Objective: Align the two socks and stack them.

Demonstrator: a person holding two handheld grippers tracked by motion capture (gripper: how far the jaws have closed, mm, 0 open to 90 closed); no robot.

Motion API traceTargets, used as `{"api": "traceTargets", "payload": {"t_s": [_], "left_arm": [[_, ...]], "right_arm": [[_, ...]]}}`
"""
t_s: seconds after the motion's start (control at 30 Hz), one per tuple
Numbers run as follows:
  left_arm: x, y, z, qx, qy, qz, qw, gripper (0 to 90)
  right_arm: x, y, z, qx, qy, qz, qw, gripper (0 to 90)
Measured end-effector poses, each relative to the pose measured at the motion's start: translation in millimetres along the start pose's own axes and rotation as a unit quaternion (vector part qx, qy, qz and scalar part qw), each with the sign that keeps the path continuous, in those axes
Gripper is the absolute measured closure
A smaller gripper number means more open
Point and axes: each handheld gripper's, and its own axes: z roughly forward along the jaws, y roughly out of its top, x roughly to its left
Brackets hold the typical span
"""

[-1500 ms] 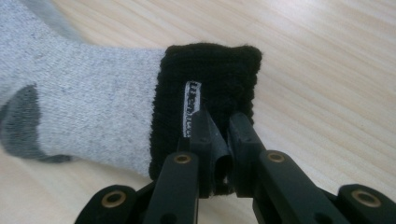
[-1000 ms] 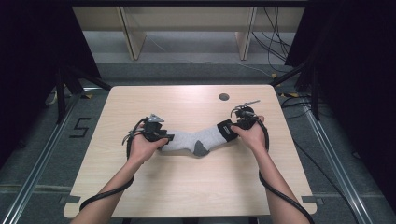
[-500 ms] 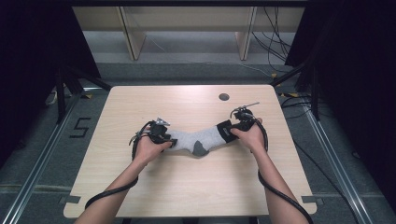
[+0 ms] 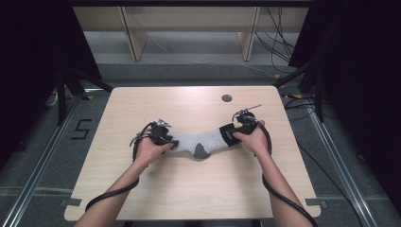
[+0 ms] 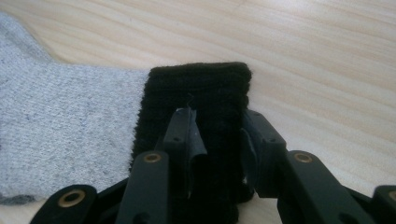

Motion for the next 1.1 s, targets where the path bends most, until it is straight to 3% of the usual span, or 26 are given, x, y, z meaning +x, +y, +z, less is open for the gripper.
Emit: {"api": "traceTargets", "payload": {"t_s": [0.07,0.13,0.23,0.3,0.43,0.47,0.5,0.6,0.73,0.77,0.8,0.83,0.87,0.9,0.93,1.03,1.07,1.1], "left_arm": [[0.3,0.0,0.1,0.001,-0.002,0.000,1.0000,59.1],[0.9,0.0,-0.1,0.001,-0.004,0.000,1.0000,59.1],[2.4,0.8,-2.4,-0.004,-0.012,-0.019,0.9997,59.0],[2.3,1.7,-7.0,-0.022,-0.011,-0.028,0.9993,55.0],[0.3,3.3,-23.3,-0.055,0.006,-0.005,0.9985,54.5],[0.3,3.5,-25.7,-0.057,0.009,-0.001,0.9983,55.1],[0.2,3.6,-26.5,-0.059,0.012,-0.002,0.9982,55.4],[2.3,2.5,-25.1,-0.045,0.009,-0.002,0.9990,55.4],[5.4,-3.8,-16.2,-0.024,0.019,-0.011,0.9995,55.5],[6.1,-4.5,-14.4,-0.022,0.022,-0.010,0.9995,55.6],[6.4,-5.1,-11.9,-0.016,0.027,-0.011,0.9994,56.0],[7.1,-5.4,-9.6,-0.015,0.028,-0.010,0.9994,56.3],[7.9,-5.1,-7.4,-0.015,0.030,-0.012,0.9994,56.3],[9.2,-3.7,-5.7,-0.014,0.032,-0.014,0.9993,56.4],[10.5,-2.2,-4.9,-0.011,0.032,-0.011,0.9994,56.3],[13.8,0.4,-3.0,-0.001,0.028,0.006,0.9996,57.1],[16.0,1.0,-4.2,0.009,0.020,0.014,0.9997,58.5],[17.1,0.7,-5.0,0.011,0.017,0.011,0.9997,59.5]], "right_arm": [[-0.7,-0.5,-0.2,-0.002,-0.003,-0.008,1.0000,65.9],[2.0,-1.3,-1.3,0.001,-0.001,0.004,1.0000,65.9],[1.4,-0.9,-1.3,0.001,-0.002,-0.002,1.0000,65.8],[1.9,0.4,-2.4,0.008,-0.001,-0.001,1.0000,65.0],[2.2,2.1,-5.1,-0.013,-0.020,-0.020,0.9995,55.4],[0.7,2.3,-6.3,-0.020,-0.020,-0.015,0.9995,54.1],[0.4,2.4,-9.0,-0.026,-0.003,-0.010,0.9996,52.6],[-0.2,2.1,-10.9,-0.042,-0.007,0.003,0.9991,48.6],[-3.4,-1.4,-0.6,-0.021,-0.009,0.004,0.9997,46.7],[-3.8,-2.3,1.2,-0.023,-0.002,0.020,0.9995,48.1],[-6.2,-2.5,2.1,-0.026,0.000,0.013,0.9996,50.9],[-6.2,-2.8,2.1,-0.025,0.010,0.030,0.9992,54.1],[-5.8,-3.0,2.1,-0.025,0.011,0.029,0.9992,55.1],[-3.2,-4.0,1.9,-0.019,0.021,0.050,0.9984,56.4],[-5.7,-4.4,1.8,-0.014,0.026,0.037,0.9989,58.3],[-5.1,-7.2,2.3,-0.010,0.054,0.044,0.9975,59.8],[-6.9,-8.5,2.6,-0.011,0.061,0.022,0.9979,60.0],[-3.0,-10.4,0.9,-0.005,0.063,0.040,0.9972,60.0]]}}
